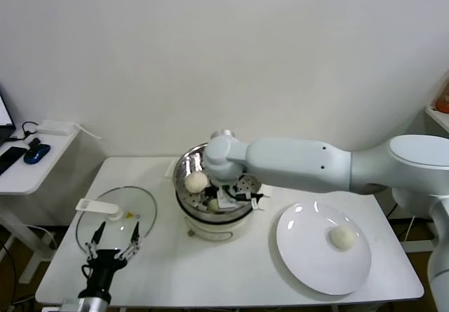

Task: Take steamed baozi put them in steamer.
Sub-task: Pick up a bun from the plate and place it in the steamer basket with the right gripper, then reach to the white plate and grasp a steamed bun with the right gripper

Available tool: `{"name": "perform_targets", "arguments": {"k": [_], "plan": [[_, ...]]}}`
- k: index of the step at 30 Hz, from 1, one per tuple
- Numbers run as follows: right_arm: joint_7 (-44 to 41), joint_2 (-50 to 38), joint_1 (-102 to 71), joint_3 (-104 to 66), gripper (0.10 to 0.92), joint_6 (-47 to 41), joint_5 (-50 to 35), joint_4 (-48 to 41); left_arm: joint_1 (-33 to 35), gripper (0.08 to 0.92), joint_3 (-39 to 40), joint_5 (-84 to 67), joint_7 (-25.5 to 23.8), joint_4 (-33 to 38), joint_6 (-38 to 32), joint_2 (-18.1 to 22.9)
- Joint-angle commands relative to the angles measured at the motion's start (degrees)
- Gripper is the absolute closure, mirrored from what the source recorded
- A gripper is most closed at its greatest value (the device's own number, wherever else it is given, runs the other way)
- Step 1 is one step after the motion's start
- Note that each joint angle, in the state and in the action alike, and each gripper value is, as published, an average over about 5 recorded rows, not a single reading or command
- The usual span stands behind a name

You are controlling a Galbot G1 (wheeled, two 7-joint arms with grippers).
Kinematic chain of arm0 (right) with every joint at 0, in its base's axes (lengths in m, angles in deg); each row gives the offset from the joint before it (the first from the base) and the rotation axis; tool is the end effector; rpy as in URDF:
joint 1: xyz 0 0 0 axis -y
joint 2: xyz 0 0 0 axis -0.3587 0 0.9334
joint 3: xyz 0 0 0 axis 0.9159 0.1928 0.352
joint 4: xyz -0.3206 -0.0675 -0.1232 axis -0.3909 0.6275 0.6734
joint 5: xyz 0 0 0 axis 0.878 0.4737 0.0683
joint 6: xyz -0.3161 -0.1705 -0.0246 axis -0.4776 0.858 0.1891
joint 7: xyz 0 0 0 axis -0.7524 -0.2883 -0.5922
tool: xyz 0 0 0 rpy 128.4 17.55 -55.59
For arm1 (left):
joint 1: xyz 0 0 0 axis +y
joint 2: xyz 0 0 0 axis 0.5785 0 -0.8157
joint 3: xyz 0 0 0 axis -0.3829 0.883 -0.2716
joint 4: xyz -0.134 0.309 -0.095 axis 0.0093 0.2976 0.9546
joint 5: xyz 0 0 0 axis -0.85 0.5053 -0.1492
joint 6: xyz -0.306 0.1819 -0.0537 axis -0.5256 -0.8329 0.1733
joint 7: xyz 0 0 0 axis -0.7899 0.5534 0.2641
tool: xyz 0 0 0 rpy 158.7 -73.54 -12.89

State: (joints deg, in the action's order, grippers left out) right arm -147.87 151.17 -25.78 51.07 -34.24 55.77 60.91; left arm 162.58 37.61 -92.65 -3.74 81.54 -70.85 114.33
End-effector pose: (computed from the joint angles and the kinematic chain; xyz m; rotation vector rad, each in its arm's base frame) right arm 0.4684 0.2166 -0.1095 -1.8810 -0.0285 -2.3822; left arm 0.1392 0.0839 -0.3321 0.0431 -3.0710 -0.0692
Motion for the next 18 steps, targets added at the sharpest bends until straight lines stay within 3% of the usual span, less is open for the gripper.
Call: {"name": "perform_targets", "arguments": {"k": [1, 11, 18], "plan": [[-0.5, -0.2, 1.0, -0.5, 0.203, 0.3, -2.2, -0.3, 0.0, 0.177, 0.0, 0.1, 0.0, 0.0, 0.1, 0.0], [-1.8, -4.2, 8.5, -0.2, 0.203, -0.4, -9.8, -1.4, 0.1, 0.177, 0.3, 0.1, -0.1, 0.5, 0.6, -0.3], [-0.2, -11.5, 17.3, 4.1, 0.203, -10.6, -27.0, -2.8, -0.2, 0.177, 0.8, 0.1, 0.9, 0.8, 0.9, -0.9]]}}
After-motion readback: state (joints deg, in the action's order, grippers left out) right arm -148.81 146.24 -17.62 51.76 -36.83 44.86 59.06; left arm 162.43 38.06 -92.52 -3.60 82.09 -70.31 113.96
